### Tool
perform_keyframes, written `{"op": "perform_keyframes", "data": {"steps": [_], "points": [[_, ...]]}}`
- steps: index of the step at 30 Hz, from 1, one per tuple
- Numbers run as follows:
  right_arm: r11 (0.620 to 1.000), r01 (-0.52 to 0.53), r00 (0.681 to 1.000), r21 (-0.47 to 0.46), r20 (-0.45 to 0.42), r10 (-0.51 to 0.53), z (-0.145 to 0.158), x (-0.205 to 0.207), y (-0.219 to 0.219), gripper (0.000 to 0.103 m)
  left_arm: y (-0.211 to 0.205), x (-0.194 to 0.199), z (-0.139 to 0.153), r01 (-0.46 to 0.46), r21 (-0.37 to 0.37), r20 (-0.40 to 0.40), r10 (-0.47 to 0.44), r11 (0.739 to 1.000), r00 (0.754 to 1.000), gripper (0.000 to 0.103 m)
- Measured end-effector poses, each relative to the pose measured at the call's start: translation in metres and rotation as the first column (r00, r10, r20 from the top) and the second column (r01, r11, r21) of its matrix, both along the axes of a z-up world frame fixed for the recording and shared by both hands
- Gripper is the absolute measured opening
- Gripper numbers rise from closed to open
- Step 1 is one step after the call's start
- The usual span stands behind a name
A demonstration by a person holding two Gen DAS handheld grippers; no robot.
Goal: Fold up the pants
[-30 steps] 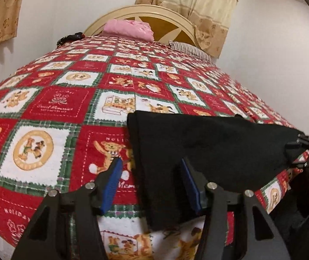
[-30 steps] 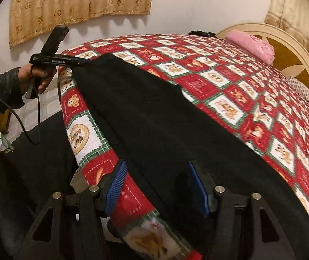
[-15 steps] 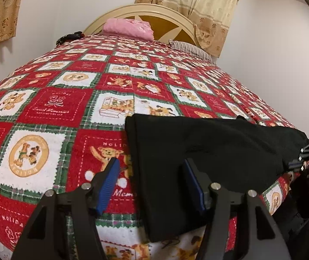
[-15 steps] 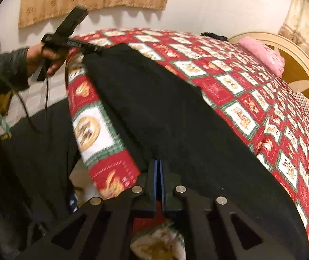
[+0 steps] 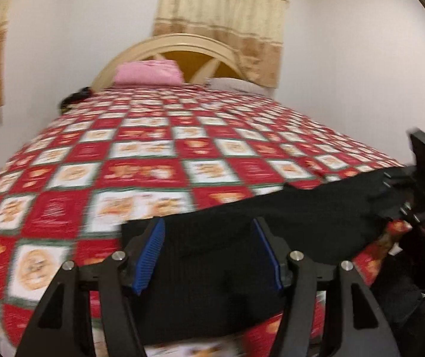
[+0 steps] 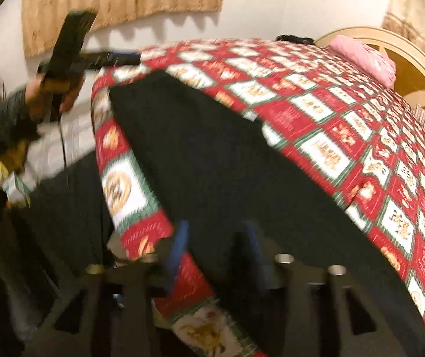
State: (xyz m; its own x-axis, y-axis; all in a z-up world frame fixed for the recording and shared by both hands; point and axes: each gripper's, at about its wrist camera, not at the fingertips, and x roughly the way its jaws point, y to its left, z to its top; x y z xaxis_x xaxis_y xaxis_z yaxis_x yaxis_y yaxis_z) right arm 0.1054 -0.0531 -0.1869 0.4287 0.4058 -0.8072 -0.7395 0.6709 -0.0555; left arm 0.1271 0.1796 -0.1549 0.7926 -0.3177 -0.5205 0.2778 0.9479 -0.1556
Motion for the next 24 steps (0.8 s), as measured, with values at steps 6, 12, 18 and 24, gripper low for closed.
{"op": "perform_keyframes", "data": {"steps": [6, 12, 18, 24], "points": [[0.992, 0.082, 0.996, 0.097, -0.041, -0.078, 0.012, 0.053, 0.006, 0.047, -0.069, 0.016, -0.017, 0.168, -0.02, -0.039, -0.169, 0.986, 0.985, 0.069], [0.977, 0.163, 0.98, 0.135, -0.134, -0.145, -0.004, 0.097, 0.015, 0.047, -0.094, 0.028, -0.046, 0.199, -0.046, -0.176, -0.204, 0.979, 0.963, 0.069], [0.933, 0.291, 0.932, 0.211, -0.282, -0.227, -0.024, 0.141, 0.022, 0.047, -0.09, 0.022, -0.046, 0.224, -0.068, -0.196, -0.233, 0.972, 0.952, 0.074], [0.908, 0.356, 0.858, 0.221, -0.463, -0.224, -0.053, 0.165, 0.038, 0.019, -0.101, 0.011, -0.047, 0.256, 0.02, -0.18, -0.248, 0.967, 0.952, 0.076]]}}
